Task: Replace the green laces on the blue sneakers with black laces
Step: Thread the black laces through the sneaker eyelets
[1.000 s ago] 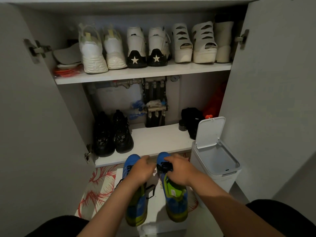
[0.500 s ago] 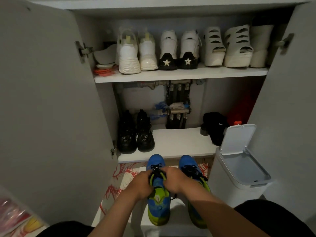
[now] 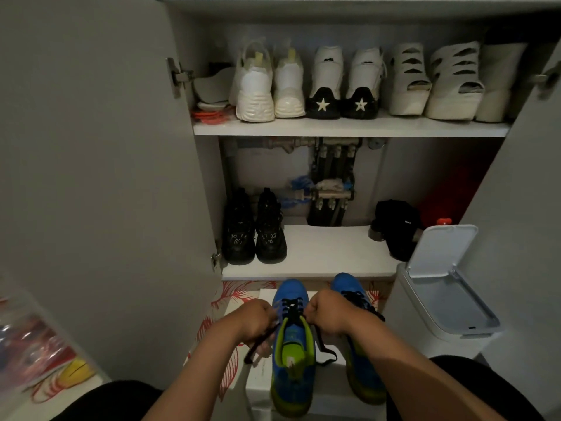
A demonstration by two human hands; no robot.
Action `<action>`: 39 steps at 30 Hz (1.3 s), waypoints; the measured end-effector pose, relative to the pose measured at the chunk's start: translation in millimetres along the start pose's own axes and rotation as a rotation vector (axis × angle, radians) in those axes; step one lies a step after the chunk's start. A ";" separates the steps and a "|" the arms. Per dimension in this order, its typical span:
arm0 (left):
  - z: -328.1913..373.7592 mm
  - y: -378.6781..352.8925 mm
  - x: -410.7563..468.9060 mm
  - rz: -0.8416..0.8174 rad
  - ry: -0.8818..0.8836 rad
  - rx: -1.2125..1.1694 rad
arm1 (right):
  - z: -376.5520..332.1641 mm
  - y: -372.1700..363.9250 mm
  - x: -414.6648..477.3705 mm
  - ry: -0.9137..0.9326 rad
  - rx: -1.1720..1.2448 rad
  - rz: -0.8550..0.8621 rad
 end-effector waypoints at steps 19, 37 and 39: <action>4.5 1.6 21.0 0.261 -0.201 -0.074 | -2.5 -3.0 2.1 0.027 0.120 0.119; 0.3 1.1 24.6 0.229 -0.302 0.012 | 15.4 -13.3 12.7 -0.052 0.347 -0.034; 5.8 0.6 23.5 0.247 -0.344 0.055 | 13.8 -8.9 14.3 -0.016 0.326 0.026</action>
Point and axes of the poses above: each hand's wrist, its own x-axis towards the middle knuckle, its own y-axis out of the back of the hand, z = x × y, the point moved 10 cm from there along x, towards the middle knuckle, and after that the axes turned 11 degrees about -x, right-handed, at the moved point
